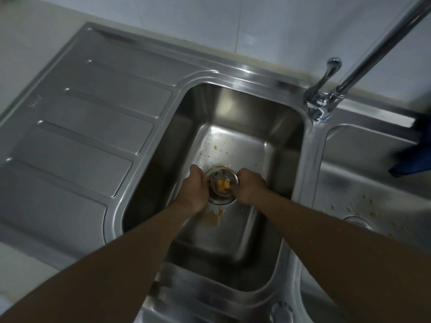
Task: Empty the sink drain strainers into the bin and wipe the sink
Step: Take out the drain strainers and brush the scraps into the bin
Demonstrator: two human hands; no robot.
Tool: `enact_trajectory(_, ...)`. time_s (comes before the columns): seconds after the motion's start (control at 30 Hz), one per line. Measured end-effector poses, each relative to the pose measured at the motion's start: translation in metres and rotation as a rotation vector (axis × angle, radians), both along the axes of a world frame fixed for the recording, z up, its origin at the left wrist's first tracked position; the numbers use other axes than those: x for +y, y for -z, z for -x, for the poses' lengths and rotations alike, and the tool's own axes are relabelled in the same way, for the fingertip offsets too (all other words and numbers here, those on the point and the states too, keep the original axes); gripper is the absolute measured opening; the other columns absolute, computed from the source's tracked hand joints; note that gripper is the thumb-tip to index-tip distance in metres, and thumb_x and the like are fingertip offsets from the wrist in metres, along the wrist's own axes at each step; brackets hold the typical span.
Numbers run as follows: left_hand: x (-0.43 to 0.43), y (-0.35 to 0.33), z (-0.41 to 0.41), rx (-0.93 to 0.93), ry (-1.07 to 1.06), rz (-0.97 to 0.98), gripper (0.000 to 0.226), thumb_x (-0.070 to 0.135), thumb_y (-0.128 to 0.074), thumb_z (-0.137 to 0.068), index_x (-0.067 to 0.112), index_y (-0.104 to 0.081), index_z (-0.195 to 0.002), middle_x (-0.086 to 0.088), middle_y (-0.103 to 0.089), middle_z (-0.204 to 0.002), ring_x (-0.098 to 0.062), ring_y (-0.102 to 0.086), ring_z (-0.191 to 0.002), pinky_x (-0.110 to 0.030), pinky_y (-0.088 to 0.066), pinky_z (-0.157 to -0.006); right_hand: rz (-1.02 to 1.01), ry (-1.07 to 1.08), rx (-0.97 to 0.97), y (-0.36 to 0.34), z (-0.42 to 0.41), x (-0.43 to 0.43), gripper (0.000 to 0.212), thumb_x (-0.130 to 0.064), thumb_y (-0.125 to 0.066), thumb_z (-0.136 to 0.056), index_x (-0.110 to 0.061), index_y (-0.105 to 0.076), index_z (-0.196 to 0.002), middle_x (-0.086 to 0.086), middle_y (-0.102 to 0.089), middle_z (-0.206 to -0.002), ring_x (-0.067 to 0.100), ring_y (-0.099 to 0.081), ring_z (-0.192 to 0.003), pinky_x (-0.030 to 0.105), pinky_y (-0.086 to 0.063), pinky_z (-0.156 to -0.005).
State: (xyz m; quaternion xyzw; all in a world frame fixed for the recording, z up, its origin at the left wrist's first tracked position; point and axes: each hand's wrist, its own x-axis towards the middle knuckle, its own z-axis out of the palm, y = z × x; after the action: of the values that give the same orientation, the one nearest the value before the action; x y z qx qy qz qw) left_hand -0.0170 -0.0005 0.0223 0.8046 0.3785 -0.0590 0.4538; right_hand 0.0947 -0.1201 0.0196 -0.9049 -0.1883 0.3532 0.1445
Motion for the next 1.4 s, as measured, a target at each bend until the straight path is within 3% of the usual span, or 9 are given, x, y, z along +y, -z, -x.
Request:
enact_trajectory(0.17, 0.0, -0.019, 0.003, -0.022, -0.01, 0.02, 0.004, 0.013, -0.042, -0.102, 0.011, -0.041, -0.099, -0.003, -0.057, -0.087, -0.021, -0.06, -0.084, -0.038, -0.057, -0.074, -0.034, -0.018, -0.041, -0.022, 0.004, -0.003, 0.02, -0.013, -0.062, -0.092, -0.012, -0.065, -0.111, 0.01, -0.067, -0.109, 0.027, -0.063, -0.094, 0.028, -0.045, -0.069)
enact_trajectory(0.3, -0.003, -0.042, 0.004, -0.032, -0.034, 0.009, 0.007, 0.014, -0.047, -0.102, 0.008, -0.047, -0.105, -0.007, -0.062, -0.093, -0.018, -0.061, -0.085, -0.025, -0.052, -0.068, -0.086, -0.008, -0.082, -0.05, 0.006, -0.008, 0.017, -0.006, -0.064, -0.089, -0.007, -0.071, -0.104, 0.013, -0.07, -0.103, 0.029, -0.067, -0.093, 0.033, -0.057, -0.076)
enact_trajectory(0.5, -0.016, -0.085, 0.004, -0.097, -0.095, 0.02, 0.016, 0.018, -0.062, -0.097, 0.015, -0.054, -0.11, -0.001, -0.063, -0.095, -0.018, -0.066, -0.088, -0.027, -0.056, -0.07, -0.188, 0.004, -0.169, -0.096, 0.006, -0.02, 0.017, -0.007, -0.06, -0.088, -0.007, -0.071, -0.1, 0.012, -0.07, -0.102, 0.029, -0.065, -0.096, 0.027, -0.051, -0.073)
enact_trajectory(0.63, -0.027, -0.116, -0.003, -0.132, -0.082, 0.005, 0.016, 0.017, -0.066, -0.094, 0.011, -0.062, -0.108, -0.008, -0.069, -0.1, -0.024, -0.072, -0.089, -0.038, -0.061, -0.081, -0.279, 0.071, -0.216, -0.124, 0.001, -0.039, 0.017, -0.014, -0.059, -0.09, -0.011, -0.071, -0.101, 0.009, -0.071, -0.102, 0.027, -0.066, -0.097, 0.026, -0.05, -0.077)
enact_trajectory(0.73, -0.041, -0.14, -0.012, -0.166, -0.085, 0.041, 0.012, 0.014, -0.068, -0.093, 0.01, -0.063, -0.104, -0.008, -0.07, -0.096, -0.022, -0.073, -0.081, -0.038, -0.063, -0.076, -0.393, 0.128, -0.229, -0.141, -0.006, -0.06, 0.009, -0.016, -0.058, -0.09, -0.015, -0.067, -0.088, 0.004, -0.069, -0.086, 0.022, -0.064, -0.083, 0.024, -0.049, -0.072)
enact_trajectory(0.83, -0.061, -0.161, -0.024, -0.198, -0.027, 0.048, 0.013, 0.016, -0.071, -0.091, 0.011, -0.062, -0.099, -0.004, -0.07, -0.086, -0.017, -0.071, -0.07, -0.031, -0.063, -0.068, -0.481, 0.192, -0.269, -0.156, -0.012, -0.087, 0.006, -0.017, -0.06, -0.089, -0.021, -0.062, -0.084, -0.008, -0.061, -0.073, 0.006, -0.055, -0.067, 0.003, -0.035, -0.053)
enact_trajectory(0.93, -0.086, -0.174, -0.037, -0.224, 0.027, 0.08, 0.016, 0.013, -0.07, -0.091, 0.007, -0.062, -0.104, -0.008, -0.07, -0.085, -0.02, -0.07, -0.068, -0.032, -0.061, -0.068, -0.491, 0.26, -0.288, -0.166, -0.02, -0.117, 0.006, -0.02, -0.06, -0.087, -0.022, -0.061, -0.081, -0.013, -0.058, -0.07, -0.002, -0.051, -0.064, 0.004, -0.032, -0.049)
enact_trajectory(1.2, -0.163, -0.157, -0.073, -0.188, 0.254, 0.051, 0.01, 0.006, -0.06, -0.094, 0.015, -0.059, -0.098, -0.004, -0.067, -0.087, -0.02, -0.067, -0.074, -0.029, -0.058, -0.068, -0.469, 0.473, -0.267, -0.157, -0.025, -0.206, 0.006, -0.024, -0.06, -0.086, -0.018, -0.062, -0.086, -0.002, -0.065, -0.076, 0.017, -0.062, -0.071, 0.031, -0.052, -0.06)
enact_trajectory(1.4, -0.22, -0.113, -0.082, -0.04, 0.429, 0.085, 0.01, 0.011, -0.064, -0.091, 0.017, -0.06, -0.097, -0.011, -0.071, -0.095, -0.028, -0.07, -0.092, -0.044, -0.058, -0.087, -0.342, 0.558, -0.199, -0.115, -0.016, -0.269, 0.005, -0.029, -0.062, -0.089, -0.025, -0.061, -0.087, -0.009, -0.063, -0.077, 0.003, -0.056, -0.072, 0.018, -0.036, -0.056)
